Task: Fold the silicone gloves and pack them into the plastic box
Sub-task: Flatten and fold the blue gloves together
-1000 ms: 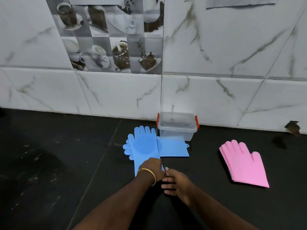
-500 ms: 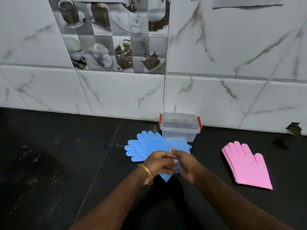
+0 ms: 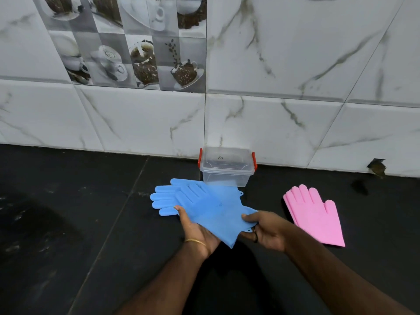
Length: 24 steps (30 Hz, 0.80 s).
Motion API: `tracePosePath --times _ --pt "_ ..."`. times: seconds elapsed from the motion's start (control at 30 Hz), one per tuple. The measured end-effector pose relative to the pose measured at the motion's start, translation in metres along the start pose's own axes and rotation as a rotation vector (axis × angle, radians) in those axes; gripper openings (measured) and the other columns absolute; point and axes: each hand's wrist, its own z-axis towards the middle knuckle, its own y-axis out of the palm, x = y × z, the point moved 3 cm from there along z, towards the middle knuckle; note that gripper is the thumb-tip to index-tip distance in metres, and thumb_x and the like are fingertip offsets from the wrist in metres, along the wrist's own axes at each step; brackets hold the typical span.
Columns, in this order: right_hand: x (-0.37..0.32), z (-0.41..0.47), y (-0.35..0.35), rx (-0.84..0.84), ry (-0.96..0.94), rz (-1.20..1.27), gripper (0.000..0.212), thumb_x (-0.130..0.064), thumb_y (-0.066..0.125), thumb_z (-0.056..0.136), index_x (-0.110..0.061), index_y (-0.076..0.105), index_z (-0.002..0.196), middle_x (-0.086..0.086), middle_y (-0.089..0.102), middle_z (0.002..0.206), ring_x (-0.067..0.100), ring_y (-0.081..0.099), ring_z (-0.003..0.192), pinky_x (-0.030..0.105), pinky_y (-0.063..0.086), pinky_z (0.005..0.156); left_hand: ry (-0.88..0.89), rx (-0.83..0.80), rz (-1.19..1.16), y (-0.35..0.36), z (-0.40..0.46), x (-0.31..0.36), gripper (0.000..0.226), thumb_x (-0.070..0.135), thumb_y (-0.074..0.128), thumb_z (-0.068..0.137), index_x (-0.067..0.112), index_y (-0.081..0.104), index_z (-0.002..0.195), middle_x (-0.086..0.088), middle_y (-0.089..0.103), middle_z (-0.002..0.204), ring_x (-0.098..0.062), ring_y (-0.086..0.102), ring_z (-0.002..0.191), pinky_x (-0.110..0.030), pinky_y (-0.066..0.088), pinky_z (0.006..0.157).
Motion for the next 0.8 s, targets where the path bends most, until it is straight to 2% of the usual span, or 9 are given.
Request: tracePosePath --times 0.13,0.23,0.3,0.37,0.4,0.47,0.57,0.67,0.8 --pt "0.0 -0.012 -0.042 0.042 0.091 -0.04 0.026 0.002 0.052 0.096 0.001 0.061 0.12 0.018 0.074 0.109 0.029 0.076 0.087 0.034 0.063 0.061 0.165 0.014 -0.064 -0.003 0.015 0.019 0.102 0.092 0.061 0.046 0.022 0.07 0.12 -0.012 0.067 0.127 -0.037 0.064 0.114 -0.053 0.054 0.088" --pt "0.0 -0.018 -0.067 0.043 0.164 -0.143 0.029 0.001 0.054 0.094 -0.002 0.062 0.122 0.018 0.072 0.116 0.029 0.075 0.09 0.035 0.062 0.064 0.157 0.051 -0.007 -0.007 0.018 0.025 0.093 0.081 0.07 0.055 0.02 0.067 0.125 -0.012 0.068 0.125 -0.035 0.065 0.114 -0.051 0.055 0.088" --pt "-0.002 -0.019 -0.081 0.041 0.196 -0.235 0.031 0.0 0.055 0.095 -0.005 0.063 0.124 0.017 0.071 0.117 0.029 0.075 0.092 0.036 0.063 0.063 0.118 0.149 0.129 -0.015 0.018 0.021 0.073 0.06 0.077 0.067 0.017 0.067 0.124 -0.013 0.072 0.117 -0.034 0.07 0.105 -0.048 0.058 0.082" --pt "-0.004 -0.017 -0.092 0.06 0.213 -0.33 0.031 -0.002 0.056 0.095 -0.006 0.063 0.125 0.017 0.071 0.118 0.03 0.073 0.098 0.039 0.062 0.072 0.066 0.299 0.309 -0.028 0.014 0.014 0.049 0.029 0.077 0.079 0.008 0.067 0.121 -0.015 0.075 0.107 -0.033 0.073 0.094 -0.044 0.06 0.074" --pt "-0.006 -0.015 -0.097 0.083 0.213 -0.38 0.03 -0.003 0.056 0.095 -0.007 0.063 0.124 0.017 0.072 0.118 0.03 0.072 0.1 0.042 0.061 0.079 0.043 0.352 0.364 -0.035 0.009 0.012 0.042 0.017 0.073 0.082 0.005 0.065 0.122 -0.016 0.075 0.105 -0.033 0.073 0.092 -0.043 0.061 0.073" --pt "-0.008 -0.01 -0.103 0.149 0.193 -0.485 0.027 -0.005 0.06 0.094 -0.008 0.065 0.12 0.016 0.073 0.113 0.029 0.072 0.095 0.045 0.059 0.084 0.041 0.384 0.406 -0.048 -0.002 0.01 0.039 0.004 0.067 0.084 0.003 0.063 0.122 -0.018 0.074 0.108 -0.034 0.073 0.095 -0.045 0.061 0.073" --pt "-0.011 -0.004 -0.107 0.215 0.14 -0.624 0.024 -0.008 0.065 0.091 -0.008 0.065 0.116 0.013 0.075 0.101 0.024 0.073 0.084 0.04 0.062 0.071 0.058 0.39 0.461 -0.059 -0.024 0.013 0.034 0.0 0.068 0.083 0.005 0.065 0.116 -0.017 0.074 0.106 -0.034 0.073 0.093 -0.045 0.061 0.068" --pt "-0.014 -0.002 -0.108 0.236 0.121 -0.748 0.024 -0.012 0.069 0.09 -0.007 0.063 0.112 0.011 0.072 0.091 0.02 0.07 0.074 0.03 0.058 0.055 0.017 0.411 0.544 -0.067 -0.039 0.017 0.034 -0.003 0.067 0.083 0.005 0.063 0.116 -0.019 0.074 0.106 -0.036 0.073 0.093 -0.045 0.061 0.067" --pt "-0.016 0.002 -0.115 0.273 0.091 -0.849 0.021 -0.015 0.068 0.091 -0.009 0.06 0.11 0.013 0.066 0.093 0.02 0.065 0.075 0.03 0.057 0.054 -0.09 0.424 0.69 -0.071 -0.056 0.024 0.034 -0.002 0.066 0.085 0.004 0.062 0.118 -0.017 0.075 0.105 -0.031 0.074 0.091 -0.039 0.062 0.065"
